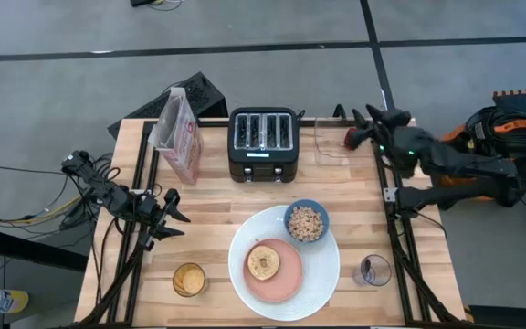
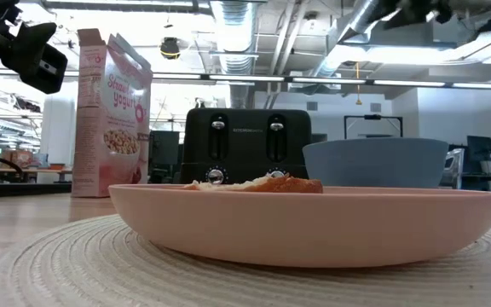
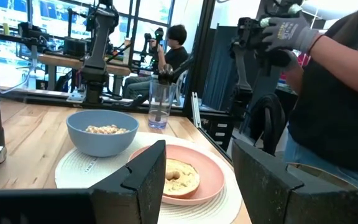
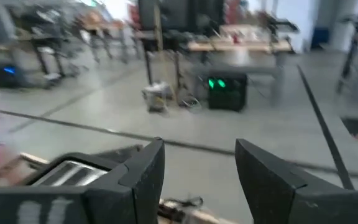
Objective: Arrange a breakfast setting
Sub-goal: Remove the red apple from the transparent bin and put it on the pink plate
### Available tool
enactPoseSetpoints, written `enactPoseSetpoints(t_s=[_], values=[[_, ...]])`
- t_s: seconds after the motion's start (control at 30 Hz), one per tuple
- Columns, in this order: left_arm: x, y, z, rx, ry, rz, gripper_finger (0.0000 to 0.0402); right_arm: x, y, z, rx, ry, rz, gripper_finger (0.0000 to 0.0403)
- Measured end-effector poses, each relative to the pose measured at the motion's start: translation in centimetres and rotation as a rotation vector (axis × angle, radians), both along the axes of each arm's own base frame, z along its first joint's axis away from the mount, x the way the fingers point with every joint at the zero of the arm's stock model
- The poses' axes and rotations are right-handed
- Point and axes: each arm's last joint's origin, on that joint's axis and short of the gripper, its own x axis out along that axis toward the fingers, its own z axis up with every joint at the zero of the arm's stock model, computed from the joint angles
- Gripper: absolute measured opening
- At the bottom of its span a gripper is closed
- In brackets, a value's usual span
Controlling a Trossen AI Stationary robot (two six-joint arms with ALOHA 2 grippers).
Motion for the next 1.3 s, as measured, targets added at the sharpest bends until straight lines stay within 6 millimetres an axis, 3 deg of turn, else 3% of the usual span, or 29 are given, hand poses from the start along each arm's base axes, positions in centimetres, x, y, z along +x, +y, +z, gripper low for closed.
enactPoseSetpoints(t_s=[0.23,0.43,0.57,0.73,0.93,1.3], values=[[0.0,0.0,0.0,0.0,0.0,-0.002,0.0169,2.7,-3.6,-1.4,0.138,-0.05,-0.158,0.0225],[0.0,0.0,0.0,0.0,0.0,-0.002,0.0169,3.9,-7.5,-4.6,0.342,-0.074,-0.244,0.0259],[0.0,0.0,0.0,0.0,0.0,-0.003,0.0169,4.0,-9.4,-7.1,0.582,-0.121,-0.283,0.0282],[0.0,0.0,0.0,0.0,0.0,-0.002,0.0169,4.2,-11.0,-9.6,0.8,-0.18,-0.374,0.032],[0.0,0.0,0.0,0.0,0.0,0.001,0.0169,4.5,-12.2,-11.4,0.891,-0.202,-0.47,0.039],[0.0,0.0,0.0,0.0,0.0,0.0,0.0169,2.8,-14.2,-13.4,0.981,-0.142,-0.643,0.0389]])
